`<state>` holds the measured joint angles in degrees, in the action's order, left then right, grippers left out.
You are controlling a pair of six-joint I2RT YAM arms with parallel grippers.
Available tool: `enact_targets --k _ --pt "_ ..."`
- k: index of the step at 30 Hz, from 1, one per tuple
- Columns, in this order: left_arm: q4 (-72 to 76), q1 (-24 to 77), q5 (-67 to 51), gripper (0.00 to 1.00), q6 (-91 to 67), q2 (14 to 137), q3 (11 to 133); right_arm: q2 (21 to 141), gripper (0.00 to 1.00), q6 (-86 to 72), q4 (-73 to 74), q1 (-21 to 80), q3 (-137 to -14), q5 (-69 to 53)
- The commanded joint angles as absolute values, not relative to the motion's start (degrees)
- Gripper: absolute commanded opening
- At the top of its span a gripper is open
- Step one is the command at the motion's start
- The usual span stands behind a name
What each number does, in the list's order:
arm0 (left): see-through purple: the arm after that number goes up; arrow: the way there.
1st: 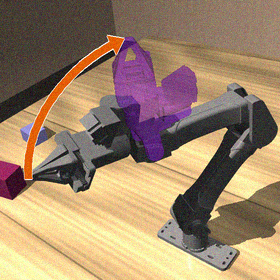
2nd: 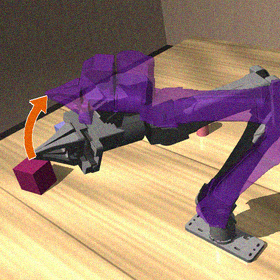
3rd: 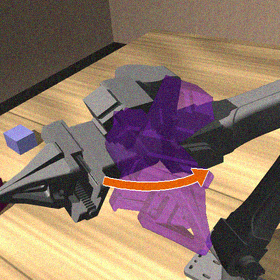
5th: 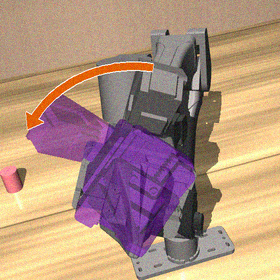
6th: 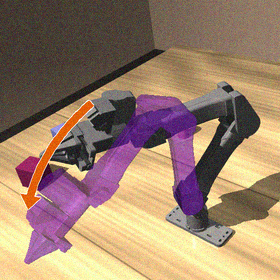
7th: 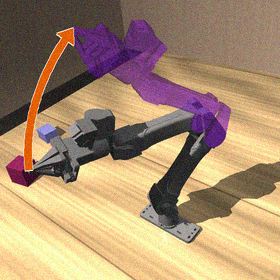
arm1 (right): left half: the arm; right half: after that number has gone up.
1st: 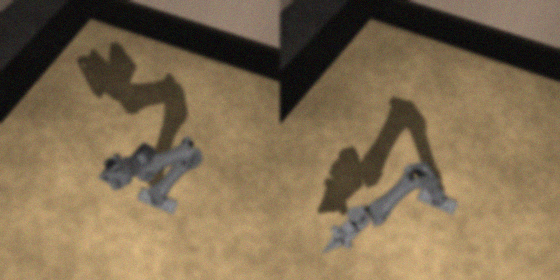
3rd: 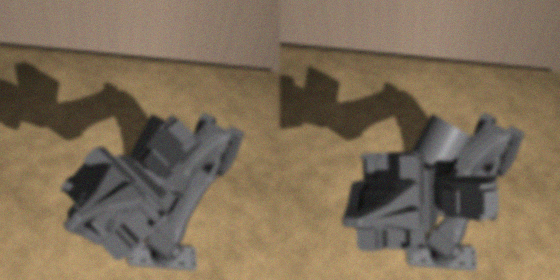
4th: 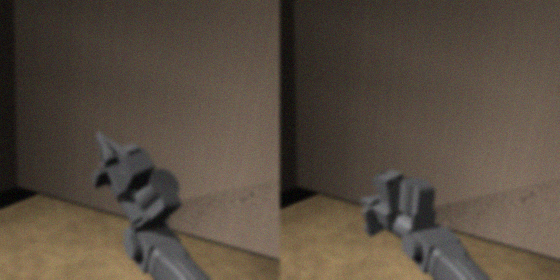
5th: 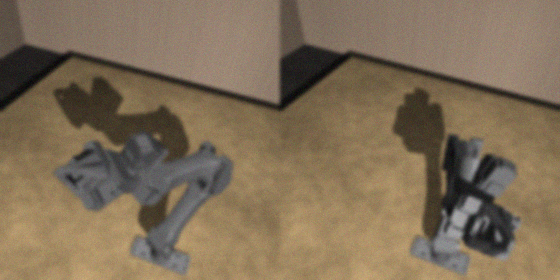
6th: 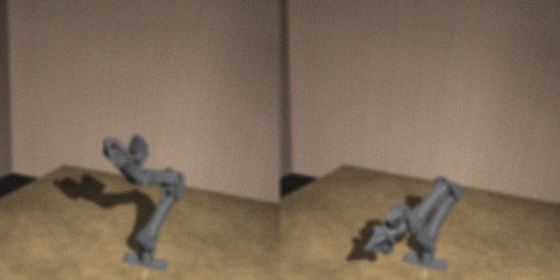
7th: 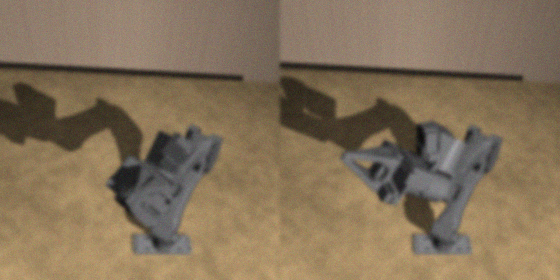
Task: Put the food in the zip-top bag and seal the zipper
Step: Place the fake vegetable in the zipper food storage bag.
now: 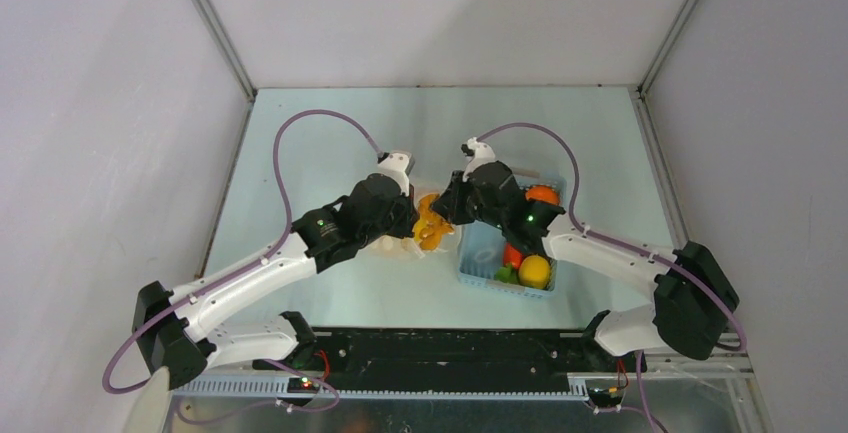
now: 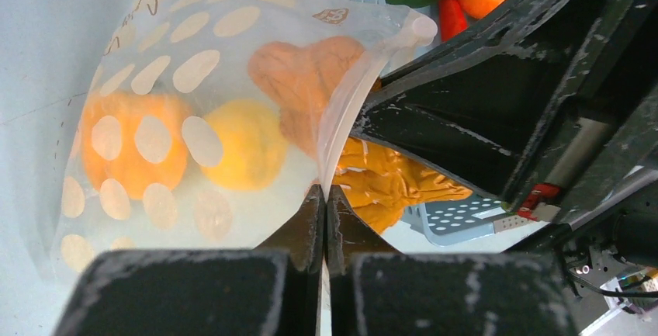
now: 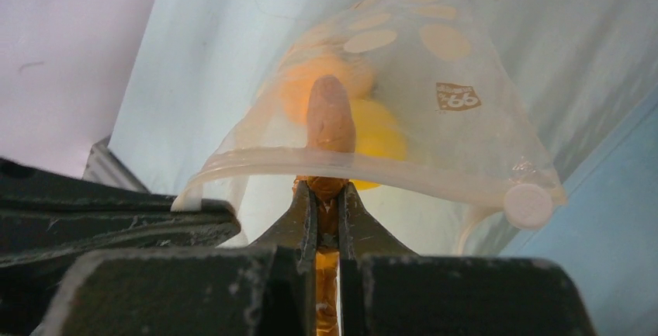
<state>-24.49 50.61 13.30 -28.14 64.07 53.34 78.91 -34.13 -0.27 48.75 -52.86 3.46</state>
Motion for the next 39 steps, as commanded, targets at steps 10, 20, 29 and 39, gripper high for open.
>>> enact_targets --k 10,20,29,39 --pt "-22.4 50.5 13.7 0.0 -26.4 63.2 53.7 73.5 0.0 -34.4 6.1 40.1 -55.0 -17.0" --pt "-22.1 50.5 12.4 0.0 -26.0 63.4 53.5 75.6 0.0 -41.5 3.2 36.3 -55.0 -29.6" --pt "-21.1 50.5 9.8 0.0 -26.1 62.8 53.1 77.1 0.0 -46.6 2.9 35.0 -55.0 -26.5" --pt "-18.7 50.5 3.8 0.0 -25.7 61.6 52.2 79.8 0.0 -52.7 1.4 36.7 -55.0 -11.5"
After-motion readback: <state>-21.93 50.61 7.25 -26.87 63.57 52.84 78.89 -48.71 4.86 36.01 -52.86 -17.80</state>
